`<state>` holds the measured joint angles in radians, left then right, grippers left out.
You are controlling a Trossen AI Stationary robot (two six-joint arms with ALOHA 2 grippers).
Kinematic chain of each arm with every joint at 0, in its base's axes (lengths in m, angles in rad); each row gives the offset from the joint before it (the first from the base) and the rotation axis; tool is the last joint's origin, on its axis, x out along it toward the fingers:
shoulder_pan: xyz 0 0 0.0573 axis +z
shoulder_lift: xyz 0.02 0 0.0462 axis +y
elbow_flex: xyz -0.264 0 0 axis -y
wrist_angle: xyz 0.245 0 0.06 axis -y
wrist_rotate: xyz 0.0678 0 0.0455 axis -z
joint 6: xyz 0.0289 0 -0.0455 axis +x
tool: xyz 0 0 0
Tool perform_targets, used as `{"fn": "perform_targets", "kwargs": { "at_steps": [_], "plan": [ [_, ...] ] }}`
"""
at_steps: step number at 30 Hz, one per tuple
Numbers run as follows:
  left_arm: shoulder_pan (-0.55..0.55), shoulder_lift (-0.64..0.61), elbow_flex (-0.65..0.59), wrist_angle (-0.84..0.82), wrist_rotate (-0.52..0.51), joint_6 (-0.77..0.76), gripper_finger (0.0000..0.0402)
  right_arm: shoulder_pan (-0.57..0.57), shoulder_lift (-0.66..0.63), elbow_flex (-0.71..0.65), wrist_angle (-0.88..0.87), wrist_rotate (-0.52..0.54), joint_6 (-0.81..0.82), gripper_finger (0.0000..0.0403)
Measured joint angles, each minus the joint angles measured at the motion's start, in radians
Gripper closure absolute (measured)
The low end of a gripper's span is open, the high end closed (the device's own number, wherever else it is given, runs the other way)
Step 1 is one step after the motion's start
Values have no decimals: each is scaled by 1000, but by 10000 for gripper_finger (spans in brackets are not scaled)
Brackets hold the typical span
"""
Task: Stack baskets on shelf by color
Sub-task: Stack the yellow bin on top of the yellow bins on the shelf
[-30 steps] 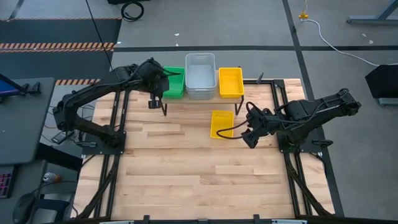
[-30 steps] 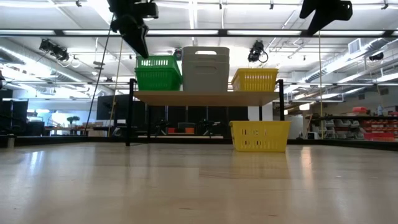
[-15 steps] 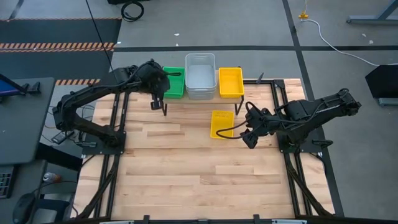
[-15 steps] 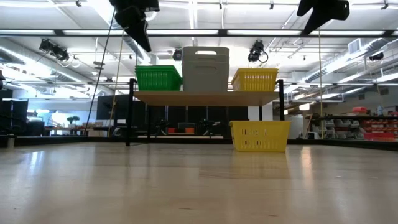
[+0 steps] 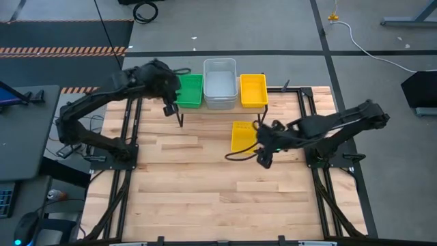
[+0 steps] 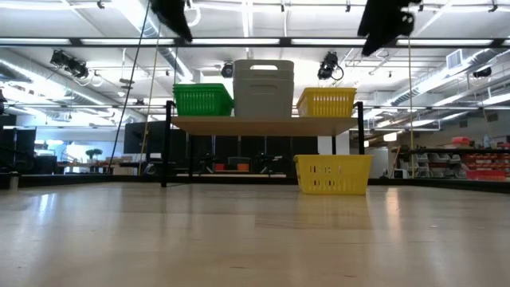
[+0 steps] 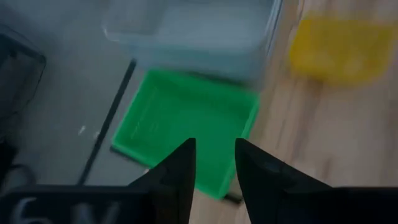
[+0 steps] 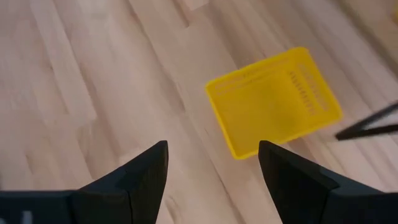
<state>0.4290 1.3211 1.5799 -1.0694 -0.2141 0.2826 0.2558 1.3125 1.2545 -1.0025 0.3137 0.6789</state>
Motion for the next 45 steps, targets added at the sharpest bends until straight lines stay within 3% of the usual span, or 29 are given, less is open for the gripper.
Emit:
{"fn": "perform_targets", "kwargs": {
  "at_steps": [5,16,21,34,39,45],
  "plan": [
    [-1,-89,-17,70,87,-116,284,-32,117,0,11,-36,-128,147],
    [-36,-294,-144,188,100,-296,285,-201,279,0,141,-194,-430,162],
    [-91,-363,-213,213,80,-363,285,-253,341,0,174,-292,-503,164],
    [-189,-412,-351,297,29,-468,285,-268,534,0,191,-376,-549,170],
    [-203,-412,-366,302,15,-491,285,-268,565,0,172,-386,-549,228],
    [-204,-412,-366,329,-1,-503,285,-256,508,0,117,-386,-547,379]
  ]
}}
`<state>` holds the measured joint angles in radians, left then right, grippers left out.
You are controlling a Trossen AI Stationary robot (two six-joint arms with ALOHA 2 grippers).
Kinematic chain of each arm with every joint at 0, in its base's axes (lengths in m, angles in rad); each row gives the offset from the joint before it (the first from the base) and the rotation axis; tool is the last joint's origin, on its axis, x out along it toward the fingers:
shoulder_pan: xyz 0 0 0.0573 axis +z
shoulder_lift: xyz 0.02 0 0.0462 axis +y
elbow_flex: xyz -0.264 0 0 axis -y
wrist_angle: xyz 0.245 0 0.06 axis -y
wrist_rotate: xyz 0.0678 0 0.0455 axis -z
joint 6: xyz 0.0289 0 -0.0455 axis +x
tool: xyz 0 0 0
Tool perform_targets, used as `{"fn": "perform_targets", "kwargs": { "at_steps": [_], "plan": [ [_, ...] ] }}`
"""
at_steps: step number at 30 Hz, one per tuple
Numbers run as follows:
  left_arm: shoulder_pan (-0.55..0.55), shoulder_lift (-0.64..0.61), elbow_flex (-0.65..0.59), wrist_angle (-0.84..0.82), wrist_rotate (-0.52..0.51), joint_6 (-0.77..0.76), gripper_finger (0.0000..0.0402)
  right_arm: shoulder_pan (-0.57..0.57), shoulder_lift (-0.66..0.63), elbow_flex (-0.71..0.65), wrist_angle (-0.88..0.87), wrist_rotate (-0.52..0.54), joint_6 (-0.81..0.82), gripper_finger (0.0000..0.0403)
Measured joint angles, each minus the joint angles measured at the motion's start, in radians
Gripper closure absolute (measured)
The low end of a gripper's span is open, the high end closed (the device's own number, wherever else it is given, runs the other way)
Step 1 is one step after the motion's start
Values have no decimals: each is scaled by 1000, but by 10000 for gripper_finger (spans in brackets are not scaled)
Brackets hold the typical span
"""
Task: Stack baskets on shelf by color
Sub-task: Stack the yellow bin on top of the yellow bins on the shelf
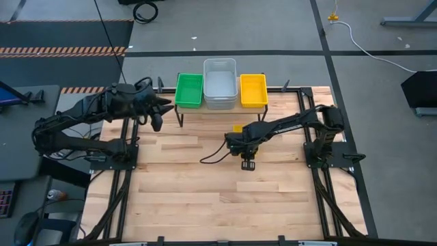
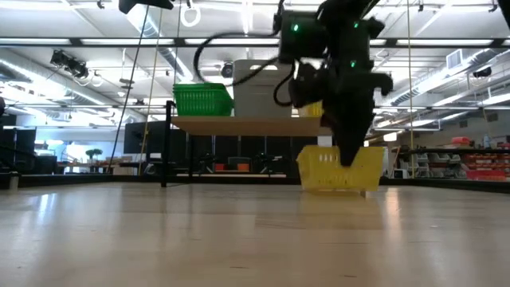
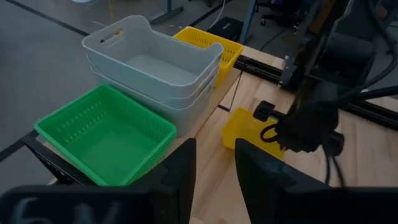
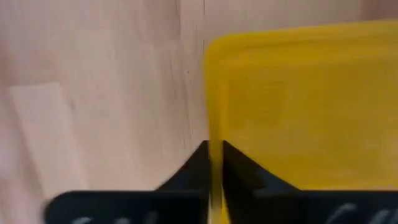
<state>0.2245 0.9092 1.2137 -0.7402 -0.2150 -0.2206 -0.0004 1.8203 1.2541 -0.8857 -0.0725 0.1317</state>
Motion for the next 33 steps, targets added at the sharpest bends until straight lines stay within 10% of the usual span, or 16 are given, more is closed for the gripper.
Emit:
{"fn": "perform_targets", "kwargs": {
  "at_steps": [15,21,33],
  "plan": [
    [0,0,0,27,-28,-21,285,60,-363,315,-246,-21,-13,390],
    [0,0,0,30,-29,-45,285,56,-435,484,-379,198,-89,390],
    [0,0,0,34,-37,-57,285,-210,-427,514,-449,315,-389,390]
  ]
}}
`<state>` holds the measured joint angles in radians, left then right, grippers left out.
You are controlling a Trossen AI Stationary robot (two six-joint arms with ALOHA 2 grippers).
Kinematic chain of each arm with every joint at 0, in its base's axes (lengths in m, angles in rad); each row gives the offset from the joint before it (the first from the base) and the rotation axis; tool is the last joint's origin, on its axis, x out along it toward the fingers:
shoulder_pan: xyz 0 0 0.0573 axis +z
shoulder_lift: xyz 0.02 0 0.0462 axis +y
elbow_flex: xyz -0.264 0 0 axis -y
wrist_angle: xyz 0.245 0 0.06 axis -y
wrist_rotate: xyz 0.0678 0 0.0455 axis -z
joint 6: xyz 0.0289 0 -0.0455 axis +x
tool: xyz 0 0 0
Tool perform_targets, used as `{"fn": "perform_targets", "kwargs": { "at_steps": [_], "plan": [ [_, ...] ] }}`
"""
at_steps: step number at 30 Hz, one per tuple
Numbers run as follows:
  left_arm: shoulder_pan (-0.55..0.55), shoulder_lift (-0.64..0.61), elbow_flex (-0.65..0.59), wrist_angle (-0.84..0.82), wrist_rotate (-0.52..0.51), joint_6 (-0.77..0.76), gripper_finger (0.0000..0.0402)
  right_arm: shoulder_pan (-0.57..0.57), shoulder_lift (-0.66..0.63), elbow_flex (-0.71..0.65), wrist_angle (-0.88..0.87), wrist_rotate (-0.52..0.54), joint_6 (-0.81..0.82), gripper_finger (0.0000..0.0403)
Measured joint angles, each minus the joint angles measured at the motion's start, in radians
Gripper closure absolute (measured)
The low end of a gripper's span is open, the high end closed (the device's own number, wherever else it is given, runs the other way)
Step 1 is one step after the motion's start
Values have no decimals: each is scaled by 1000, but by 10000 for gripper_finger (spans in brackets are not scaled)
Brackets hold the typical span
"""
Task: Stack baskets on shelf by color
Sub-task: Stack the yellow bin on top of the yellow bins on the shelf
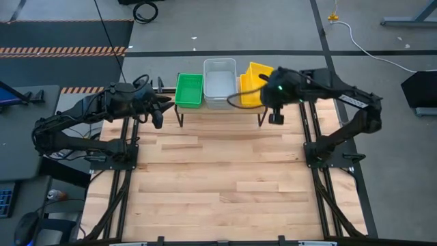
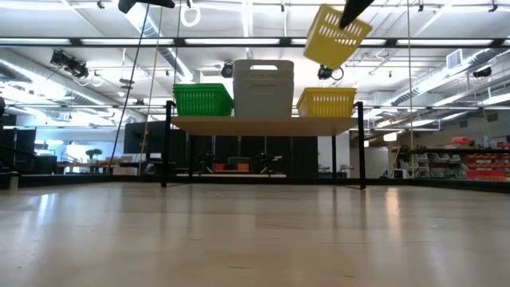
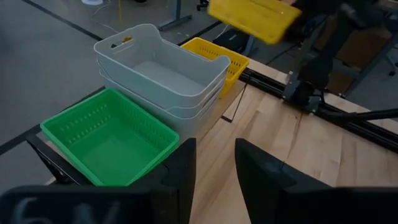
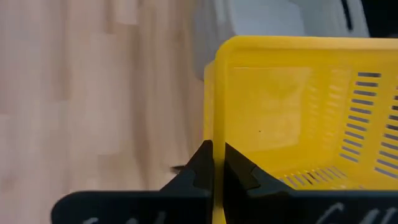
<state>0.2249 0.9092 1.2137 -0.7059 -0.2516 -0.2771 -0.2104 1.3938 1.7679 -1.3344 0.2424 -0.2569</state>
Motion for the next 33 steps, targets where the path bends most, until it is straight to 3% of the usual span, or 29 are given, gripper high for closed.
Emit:
{"fn": "perform_targets", "kwargs": {
  "at_steps": [9,33],
  "plan": [
    [0,0,0,0,0,0,285,-175,105,-1,15,-119,-146,390],
    [0,0,1,5,0,1,285,-223,224,-1,-12,-158,-162,376]
  ]
}}
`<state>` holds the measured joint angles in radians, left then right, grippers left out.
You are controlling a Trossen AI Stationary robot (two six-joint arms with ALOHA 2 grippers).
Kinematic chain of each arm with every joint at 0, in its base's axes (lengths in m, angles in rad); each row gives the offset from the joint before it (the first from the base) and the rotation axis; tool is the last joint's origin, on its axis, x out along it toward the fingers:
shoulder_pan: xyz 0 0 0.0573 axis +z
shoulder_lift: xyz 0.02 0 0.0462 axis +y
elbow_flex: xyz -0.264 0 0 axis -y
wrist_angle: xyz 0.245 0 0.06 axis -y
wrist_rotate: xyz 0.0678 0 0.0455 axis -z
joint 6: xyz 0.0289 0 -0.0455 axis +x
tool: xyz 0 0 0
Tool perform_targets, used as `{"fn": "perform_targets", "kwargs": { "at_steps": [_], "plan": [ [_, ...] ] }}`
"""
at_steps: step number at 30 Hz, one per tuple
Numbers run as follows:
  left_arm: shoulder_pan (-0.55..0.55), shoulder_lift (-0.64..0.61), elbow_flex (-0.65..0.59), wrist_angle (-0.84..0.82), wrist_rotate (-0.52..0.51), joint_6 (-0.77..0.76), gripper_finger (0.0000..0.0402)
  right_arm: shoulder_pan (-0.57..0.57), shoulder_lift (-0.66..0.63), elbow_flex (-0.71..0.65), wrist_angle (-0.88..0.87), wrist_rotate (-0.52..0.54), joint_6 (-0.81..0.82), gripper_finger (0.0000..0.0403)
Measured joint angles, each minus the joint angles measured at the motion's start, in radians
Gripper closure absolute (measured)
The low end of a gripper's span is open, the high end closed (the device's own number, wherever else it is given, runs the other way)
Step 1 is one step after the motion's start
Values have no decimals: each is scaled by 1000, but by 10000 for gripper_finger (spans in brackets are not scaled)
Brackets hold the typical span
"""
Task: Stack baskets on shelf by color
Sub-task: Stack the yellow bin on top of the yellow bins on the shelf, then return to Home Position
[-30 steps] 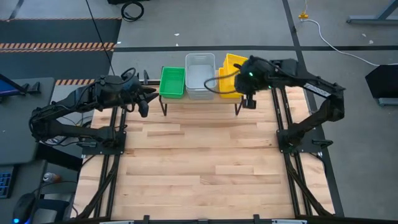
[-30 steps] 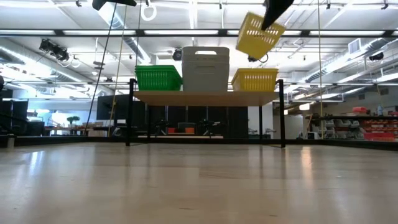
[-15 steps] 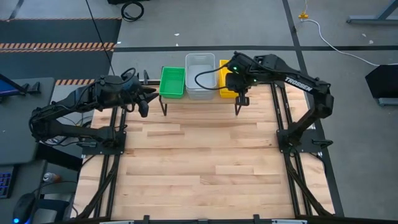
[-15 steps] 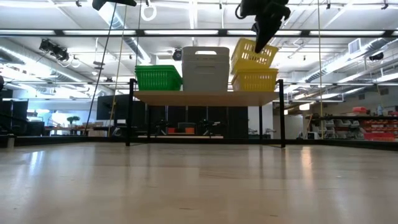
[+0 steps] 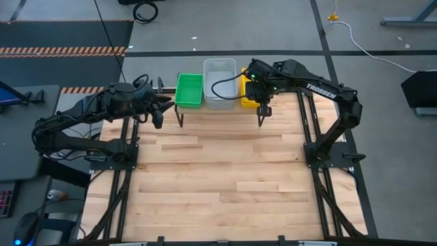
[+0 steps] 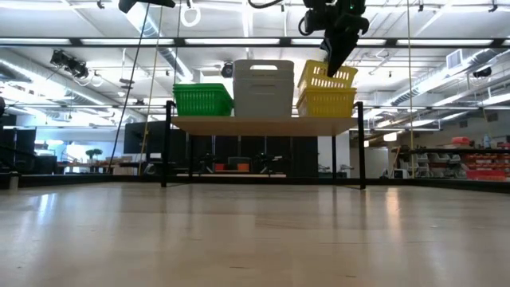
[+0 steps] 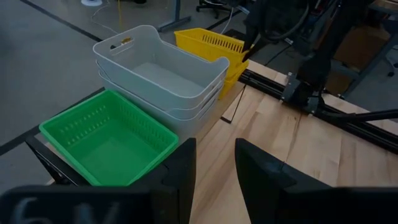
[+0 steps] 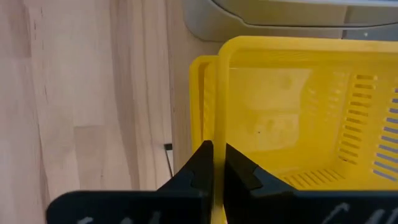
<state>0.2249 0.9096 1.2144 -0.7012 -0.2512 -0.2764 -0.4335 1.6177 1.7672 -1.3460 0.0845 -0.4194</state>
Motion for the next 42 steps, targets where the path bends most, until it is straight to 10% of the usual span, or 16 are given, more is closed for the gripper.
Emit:
{"fn": "perform_targets", "kwargs": {
  "at_steps": [26,42],
  "plan": [
    [0,0,0,3,0,-1,285,0,1,0,6,1,11,309],
    [0,0,0,35,0,0,285,42,-215,0,-3,-94,428,304]
  ]
}}
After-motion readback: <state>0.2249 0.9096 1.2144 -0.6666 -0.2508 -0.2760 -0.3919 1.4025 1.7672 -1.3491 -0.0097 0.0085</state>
